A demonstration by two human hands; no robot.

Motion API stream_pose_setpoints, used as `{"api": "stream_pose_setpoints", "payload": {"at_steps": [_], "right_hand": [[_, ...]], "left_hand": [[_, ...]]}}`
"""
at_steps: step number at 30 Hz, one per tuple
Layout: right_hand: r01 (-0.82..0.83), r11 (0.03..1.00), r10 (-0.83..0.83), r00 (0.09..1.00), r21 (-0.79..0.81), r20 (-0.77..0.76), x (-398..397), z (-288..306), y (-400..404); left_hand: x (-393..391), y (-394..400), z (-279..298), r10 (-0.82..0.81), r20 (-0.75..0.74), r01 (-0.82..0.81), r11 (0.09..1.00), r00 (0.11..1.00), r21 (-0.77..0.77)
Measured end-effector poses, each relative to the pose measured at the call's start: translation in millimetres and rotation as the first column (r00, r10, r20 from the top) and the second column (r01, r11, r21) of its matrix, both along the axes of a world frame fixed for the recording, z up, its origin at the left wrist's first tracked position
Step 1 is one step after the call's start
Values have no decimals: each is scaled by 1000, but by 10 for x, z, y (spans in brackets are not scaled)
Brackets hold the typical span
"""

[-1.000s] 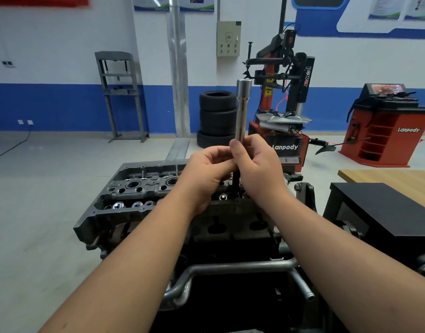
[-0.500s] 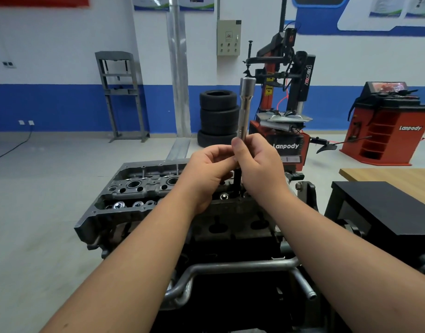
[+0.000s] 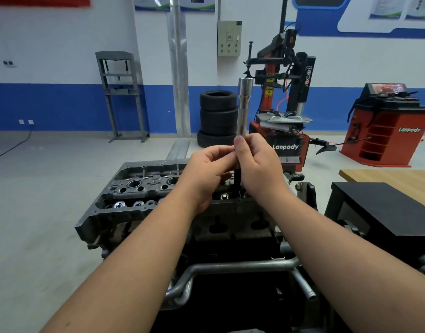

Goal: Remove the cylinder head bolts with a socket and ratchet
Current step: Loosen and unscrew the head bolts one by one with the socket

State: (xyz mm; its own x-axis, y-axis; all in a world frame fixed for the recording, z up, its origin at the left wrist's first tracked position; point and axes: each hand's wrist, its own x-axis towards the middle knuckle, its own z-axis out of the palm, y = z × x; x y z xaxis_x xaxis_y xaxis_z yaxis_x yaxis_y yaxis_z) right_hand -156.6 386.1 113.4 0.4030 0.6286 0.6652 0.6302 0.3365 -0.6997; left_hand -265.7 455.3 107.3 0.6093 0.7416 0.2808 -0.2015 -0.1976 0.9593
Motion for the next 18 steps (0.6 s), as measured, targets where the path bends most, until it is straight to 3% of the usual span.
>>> {"api": "stream_pose_setpoints", "payload": {"at_steps": [18], "right_hand": [[-44,999,44,999,-28,-5,6,-4,47]], "left_hand": [[2,13,-2,11,24,-11,1000,1000,-19]]}}
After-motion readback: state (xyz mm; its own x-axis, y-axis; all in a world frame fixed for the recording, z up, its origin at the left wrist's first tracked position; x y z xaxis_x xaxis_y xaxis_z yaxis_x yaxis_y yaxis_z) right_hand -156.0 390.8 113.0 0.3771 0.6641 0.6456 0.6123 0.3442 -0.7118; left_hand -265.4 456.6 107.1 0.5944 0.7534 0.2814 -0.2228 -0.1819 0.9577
